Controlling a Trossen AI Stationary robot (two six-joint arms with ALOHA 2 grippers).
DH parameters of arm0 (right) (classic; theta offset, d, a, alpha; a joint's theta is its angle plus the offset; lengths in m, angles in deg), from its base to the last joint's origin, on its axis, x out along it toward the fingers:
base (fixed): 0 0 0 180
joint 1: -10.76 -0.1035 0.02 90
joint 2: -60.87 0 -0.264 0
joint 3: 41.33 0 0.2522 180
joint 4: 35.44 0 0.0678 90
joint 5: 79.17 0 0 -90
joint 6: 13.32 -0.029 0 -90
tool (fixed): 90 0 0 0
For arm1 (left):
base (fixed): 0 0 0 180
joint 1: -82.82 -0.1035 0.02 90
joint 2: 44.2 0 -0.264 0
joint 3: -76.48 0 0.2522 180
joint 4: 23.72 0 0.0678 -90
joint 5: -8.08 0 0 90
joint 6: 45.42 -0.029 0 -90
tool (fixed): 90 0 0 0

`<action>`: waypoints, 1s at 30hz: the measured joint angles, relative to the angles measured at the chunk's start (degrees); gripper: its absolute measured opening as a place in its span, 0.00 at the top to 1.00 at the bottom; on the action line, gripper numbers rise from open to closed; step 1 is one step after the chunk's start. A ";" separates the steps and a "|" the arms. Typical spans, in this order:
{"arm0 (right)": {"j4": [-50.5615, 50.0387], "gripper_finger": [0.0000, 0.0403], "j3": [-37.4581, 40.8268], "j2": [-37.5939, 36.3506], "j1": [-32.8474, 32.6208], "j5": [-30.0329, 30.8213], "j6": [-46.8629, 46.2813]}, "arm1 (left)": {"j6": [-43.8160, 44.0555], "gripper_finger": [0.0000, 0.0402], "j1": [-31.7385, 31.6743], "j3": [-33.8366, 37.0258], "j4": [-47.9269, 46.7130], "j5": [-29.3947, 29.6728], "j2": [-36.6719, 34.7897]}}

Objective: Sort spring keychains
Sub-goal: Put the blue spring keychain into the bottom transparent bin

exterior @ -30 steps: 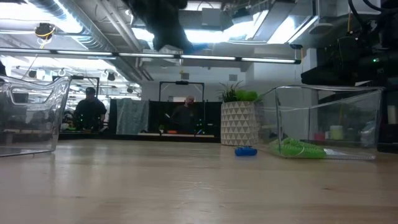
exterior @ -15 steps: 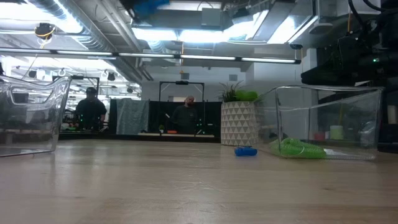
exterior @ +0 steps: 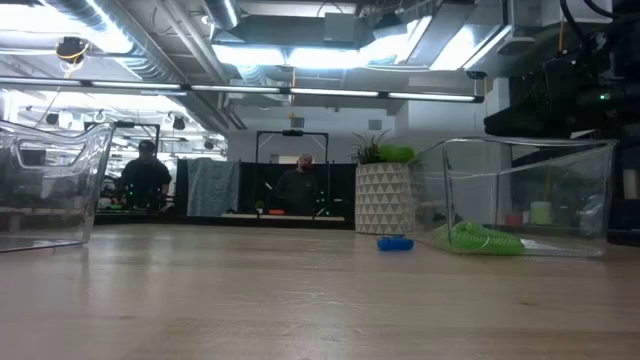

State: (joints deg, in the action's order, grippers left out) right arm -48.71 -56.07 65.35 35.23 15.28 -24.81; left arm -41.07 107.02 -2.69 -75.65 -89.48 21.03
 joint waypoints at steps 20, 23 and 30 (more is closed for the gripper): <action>0.01 0.69 -0.01 0.00 -0.02 -0.01 0.00 | 9.42 0.99 22.55 0.00 -13.31 0.14 -4.70; 0.00 0.69 0.01 -0.01 0.01 -0.01 0.00 | 10.98 0.99 25.07 0.00 -16.40 0.28 -4.87; 0.02 0.69 0.00 0.01 0.00 -0.01 0.00 | 12.81 0.98 29.00 0.00 -20.64 1.50 -4.87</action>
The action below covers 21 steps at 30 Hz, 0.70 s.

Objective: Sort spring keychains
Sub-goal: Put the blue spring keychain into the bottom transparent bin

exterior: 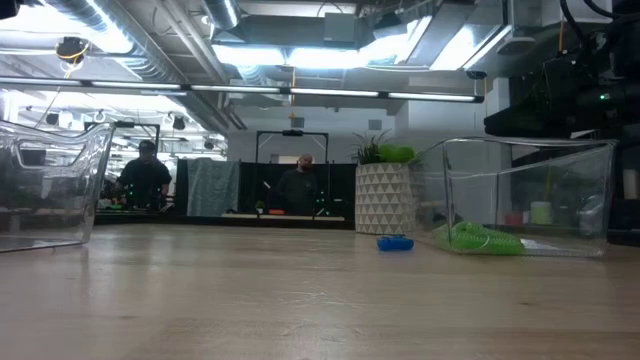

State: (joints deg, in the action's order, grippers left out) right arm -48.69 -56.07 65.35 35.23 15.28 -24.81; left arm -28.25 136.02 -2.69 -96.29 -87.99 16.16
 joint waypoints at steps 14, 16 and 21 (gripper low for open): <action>-0.01 0.69 0.01 0.00 0.01 0.00 0.00 | -1.11 0.99 1.22 0.00 -5.62 3.31 0.00; -0.02 0.69 0.00 -0.01 0.00 0.00 0.00 | -1.27 0.98 1.22 0.00 -5.97 4.80 0.00; -0.02 0.69 -0.01 -0.01 0.01 0.00 0.00 | -2.39 0.99 1.22 0.00 -5.95 6.19 0.02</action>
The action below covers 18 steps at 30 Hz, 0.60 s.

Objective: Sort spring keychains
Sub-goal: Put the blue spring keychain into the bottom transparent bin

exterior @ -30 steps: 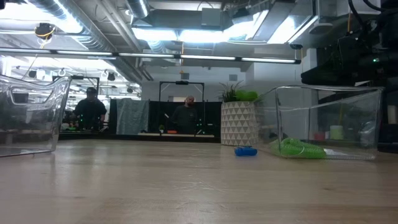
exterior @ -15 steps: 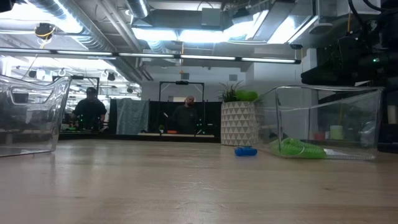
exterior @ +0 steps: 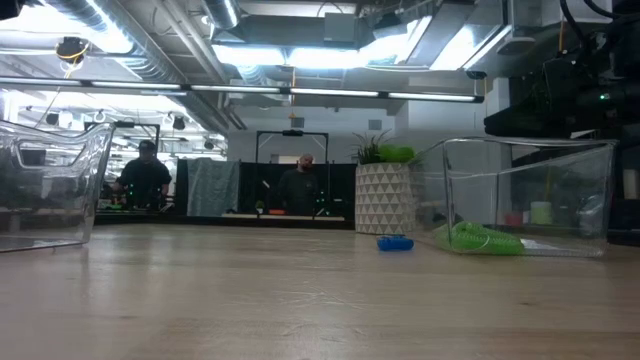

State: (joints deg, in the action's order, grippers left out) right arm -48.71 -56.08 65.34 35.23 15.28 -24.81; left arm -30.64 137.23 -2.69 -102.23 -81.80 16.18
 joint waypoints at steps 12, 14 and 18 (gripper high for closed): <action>0.00 0.69 0.00 0.02 -0.02 0.00 0.00 | 2.24 0.98 -0.07 8.36 0.33 2.56 0.07; 0.01 0.69 0.01 0.01 -0.01 0.00 0.00 | 2.51 0.98 -0.07 10.31 0.50 2.56 0.07; 0.00 0.69 0.00 0.02 0.00 0.00 0.00 | 2.16 0.99 -0.07 13.12 0.69 3.13 0.04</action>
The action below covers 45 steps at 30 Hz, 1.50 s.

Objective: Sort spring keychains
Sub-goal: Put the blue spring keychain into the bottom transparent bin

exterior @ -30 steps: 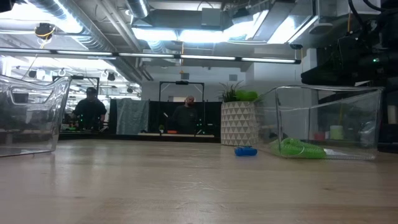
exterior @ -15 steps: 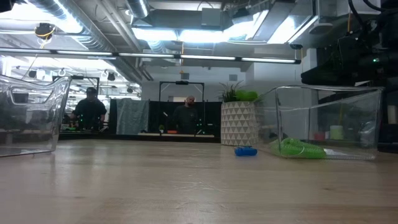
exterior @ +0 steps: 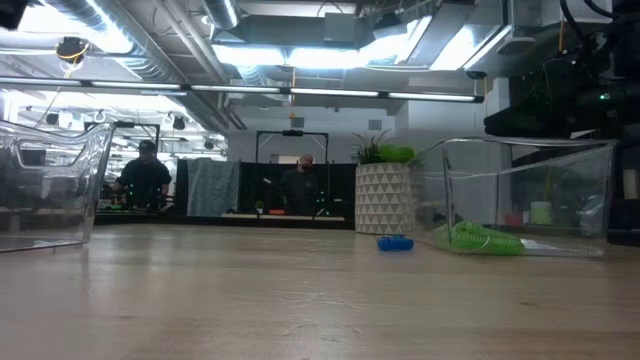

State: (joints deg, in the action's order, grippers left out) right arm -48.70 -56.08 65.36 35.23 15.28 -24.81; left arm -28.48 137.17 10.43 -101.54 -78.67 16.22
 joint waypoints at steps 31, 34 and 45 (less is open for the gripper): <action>0.00 0.69 0.01 -0.02 0.00 0.00 0.00 | 0.89 0.76 0.00 2.71 -0.04 7.61 0.00; 0.01 0.69 0.01 -0.01 -0.02 0.00 0.00 | 1.10 0.73 0.00 2.71 -0.04 7.59 0.00; 0.00 0.69 0.00 -0.01 -0.02 0.00 0.00 | 1.84 0.66 0.00 2.71 -0.06 7.60 0.00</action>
State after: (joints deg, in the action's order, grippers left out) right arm -48.71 -56.07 65.34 35.22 15.28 -24.80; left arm -26.64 137.17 13.14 -101.60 -71.07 16.22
